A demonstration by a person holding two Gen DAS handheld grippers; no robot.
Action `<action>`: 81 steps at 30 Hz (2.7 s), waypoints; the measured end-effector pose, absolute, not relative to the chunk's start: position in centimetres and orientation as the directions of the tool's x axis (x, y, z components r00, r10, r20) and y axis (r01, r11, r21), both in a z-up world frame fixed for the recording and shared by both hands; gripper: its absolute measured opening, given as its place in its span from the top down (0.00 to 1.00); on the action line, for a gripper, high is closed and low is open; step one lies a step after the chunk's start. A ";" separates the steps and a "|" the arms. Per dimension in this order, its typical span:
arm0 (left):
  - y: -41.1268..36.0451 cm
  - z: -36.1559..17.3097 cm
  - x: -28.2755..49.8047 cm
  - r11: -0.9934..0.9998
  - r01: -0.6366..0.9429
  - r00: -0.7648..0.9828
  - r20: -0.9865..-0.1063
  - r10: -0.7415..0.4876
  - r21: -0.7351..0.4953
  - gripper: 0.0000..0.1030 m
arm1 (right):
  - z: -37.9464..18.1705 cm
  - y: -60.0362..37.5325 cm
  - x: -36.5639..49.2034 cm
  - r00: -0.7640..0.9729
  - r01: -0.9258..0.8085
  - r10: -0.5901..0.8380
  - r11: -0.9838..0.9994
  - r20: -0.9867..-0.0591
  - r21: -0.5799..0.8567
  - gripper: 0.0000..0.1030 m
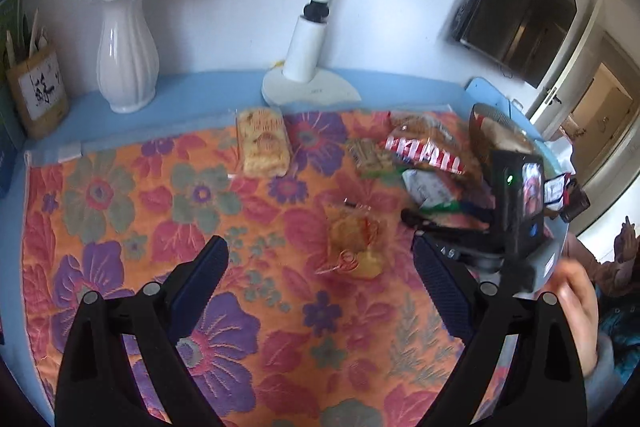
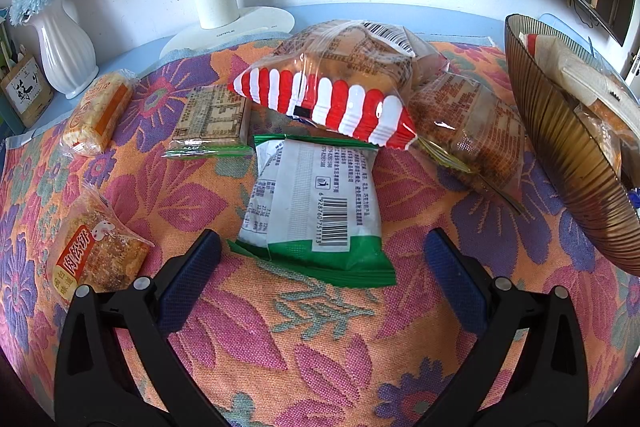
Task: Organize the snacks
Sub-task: 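Grasp the orange-labelled pastry pack with left tool while right tool grasps green-white biscuit pack, then carry both packs to the glass bowl and open both tools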
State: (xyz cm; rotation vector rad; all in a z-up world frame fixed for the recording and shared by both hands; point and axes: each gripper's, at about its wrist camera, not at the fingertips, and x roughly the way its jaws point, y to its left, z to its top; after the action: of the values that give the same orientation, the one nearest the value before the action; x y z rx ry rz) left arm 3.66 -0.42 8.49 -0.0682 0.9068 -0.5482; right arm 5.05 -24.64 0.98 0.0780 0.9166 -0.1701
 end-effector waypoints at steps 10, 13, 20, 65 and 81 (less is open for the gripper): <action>-4.8 4.5 4.7 0.848 0.473 0.402 -0.798 -0.448 -0.238 0.10 | 1.7 -26.1 4.4 0.484 0.000 0.041 0.999 -0.874 0.047 0.03; -5.2 4.2 4.8 0.841 0.489 0.384 -0.809 -0.445 -0.231 0.10 | 1.9 -27.0 3.8 0.448 -0.075 0.119 0.993 -0.886 0.095 0.03; -7.0 2.3 5.8 0.843 0.494 0.388 -0.814 -0.432 -0.212 0.11 | 4.0 -29.1 3.8 0.558 0.132 0.112 0.966 -0.823 0.221 0.03; -9.2 8.1 1.8 0.821 0.552 0.553 -0.673 -0.491 -0.146 0.50 | 12.1 -31.4 -10.5 0.781 -0.022 0.167 0.970 -0.602 0.241 0.50; -32.9 17.4 2.6 0.624 0.765 0.465 -0.535 -0.705 -0.158 0.50 | 16.1 -50.2 -8.2 0.795 0.429 -0.210 0.858 -0.569 0.283 0.49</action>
State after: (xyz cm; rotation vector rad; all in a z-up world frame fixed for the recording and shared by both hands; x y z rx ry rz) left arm 2.62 -32.87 17.36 0.1098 0.6035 -0.9051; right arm -8.24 -50.21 16.06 0.4166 0.5529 -0.3543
